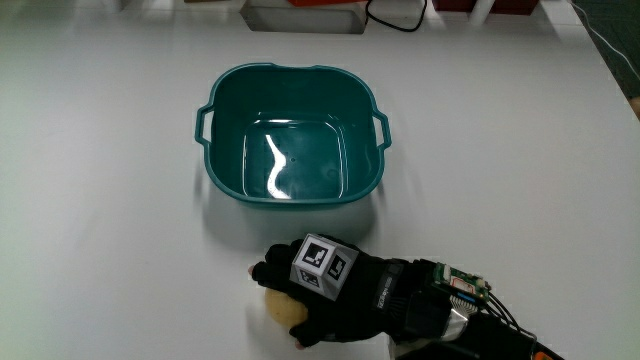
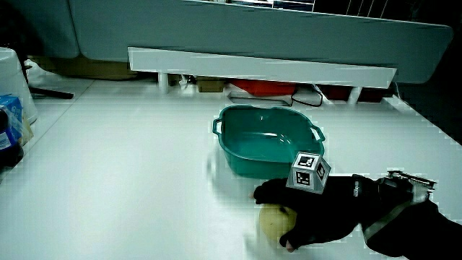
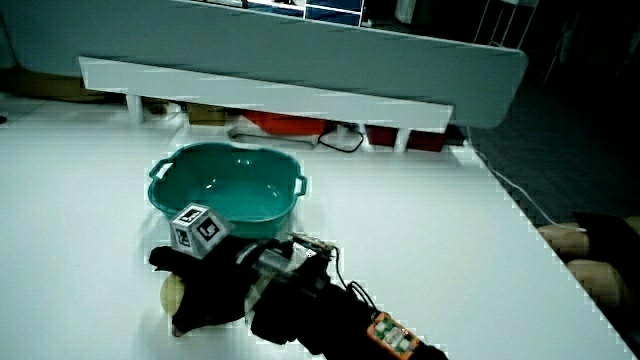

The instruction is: Pick pear from desk

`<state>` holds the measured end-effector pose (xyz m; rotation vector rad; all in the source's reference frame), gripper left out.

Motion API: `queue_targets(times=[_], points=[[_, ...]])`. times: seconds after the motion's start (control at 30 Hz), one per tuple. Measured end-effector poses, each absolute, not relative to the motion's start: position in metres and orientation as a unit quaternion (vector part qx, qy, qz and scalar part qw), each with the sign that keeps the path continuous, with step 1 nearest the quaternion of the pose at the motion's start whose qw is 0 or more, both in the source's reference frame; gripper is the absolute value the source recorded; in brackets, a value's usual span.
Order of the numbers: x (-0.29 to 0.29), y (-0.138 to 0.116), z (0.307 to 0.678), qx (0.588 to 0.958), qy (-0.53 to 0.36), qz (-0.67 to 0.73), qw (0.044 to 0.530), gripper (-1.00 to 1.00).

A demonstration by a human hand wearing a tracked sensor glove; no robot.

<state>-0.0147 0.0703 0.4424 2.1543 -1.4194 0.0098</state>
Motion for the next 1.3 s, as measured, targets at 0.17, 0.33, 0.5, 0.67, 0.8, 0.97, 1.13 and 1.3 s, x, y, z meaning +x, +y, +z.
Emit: queue_targets(times=[0.17, 0.33, 0.5, 0.67, 0.8, 0.97, 1.13, 1.3], points=[[-0.017, 0.068, 0.445, 0.801, -0.526, 0.009, 0.284, 0.86], [-0.019, 0.067, 0.447, 0.797, -0.536, 0.026, 0.277, 1.0], [-0.02, 0.066, 0.451, 0.795, -0.536, 0.04, 0.281, 1.0], [-0.02, 0.065, 0.449, 0.793, -0.537, 0.046, 0.283, 1.0], [-0.018, 0.064, 0.449, 0.792, -0.54, 0.048, 0.282, 1.0], [-0.011, 0.05, 0.433, 0.797, -0.537, 0.061, 0.27, 1.0], [-0.001, 0.028, 0.421, 0.804, -0.522, 0.084, 0.274, 1.0], [0.011, 0.003, 0.4, 0.819, -0.504, 0.095, 0.259, 1.0]])
